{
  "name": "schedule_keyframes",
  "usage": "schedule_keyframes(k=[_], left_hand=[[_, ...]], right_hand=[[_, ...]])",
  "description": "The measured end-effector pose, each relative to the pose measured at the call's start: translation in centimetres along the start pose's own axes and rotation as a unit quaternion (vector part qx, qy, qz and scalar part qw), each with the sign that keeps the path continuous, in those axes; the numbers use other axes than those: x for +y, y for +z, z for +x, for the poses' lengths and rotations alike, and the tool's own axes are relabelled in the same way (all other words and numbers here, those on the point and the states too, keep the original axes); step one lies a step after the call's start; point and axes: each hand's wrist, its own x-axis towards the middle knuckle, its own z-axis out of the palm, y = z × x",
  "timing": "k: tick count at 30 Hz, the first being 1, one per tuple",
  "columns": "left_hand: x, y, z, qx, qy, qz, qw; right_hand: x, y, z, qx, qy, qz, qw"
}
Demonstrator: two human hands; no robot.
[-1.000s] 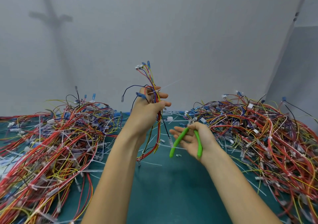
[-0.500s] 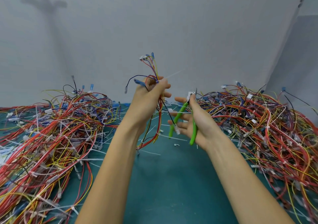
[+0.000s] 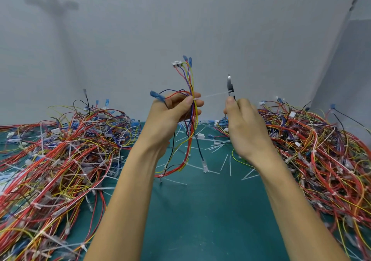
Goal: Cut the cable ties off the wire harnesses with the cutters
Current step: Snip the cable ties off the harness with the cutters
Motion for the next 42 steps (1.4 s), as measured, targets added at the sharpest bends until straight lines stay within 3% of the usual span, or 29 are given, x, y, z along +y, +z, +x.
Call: schedule_keyframes(k=[5, 10, 12, 19, 42], left_hand=[[0.2, 0.0, 0.0, 0.033, 0.022, 0.027, 0.999], [0.4, 0.2, 0.0, 0.097, 0.025, 0.005, 0.995], [0.4, 0.1, -0.1, 0.098, 0.018, -0.004, 0.995], [0.9, 0.6, -0.4, 0.057, 0.016, -0.001, 0.998], [1.7, 0.7, -0.7, 0.056, 0.042, 0.006, 0.998]], right_hand=[[-0.5, -0.9, -0.1, 0.027, -0.030, -0.035, 0.999], [-0.4, -1.4, -0.4, -0.145, 0.016, -0.116, 0.982], [-0.6, -1.2, -0.7, -0.172, -0.001, -0.132, 0.976], [-1.9, -0.3, -1.2, -0.143, -0.034, -0.075, 0.986], [-2.1, 0.2, -1.4, -0.084, -0.050, -0.041, 0.994]])
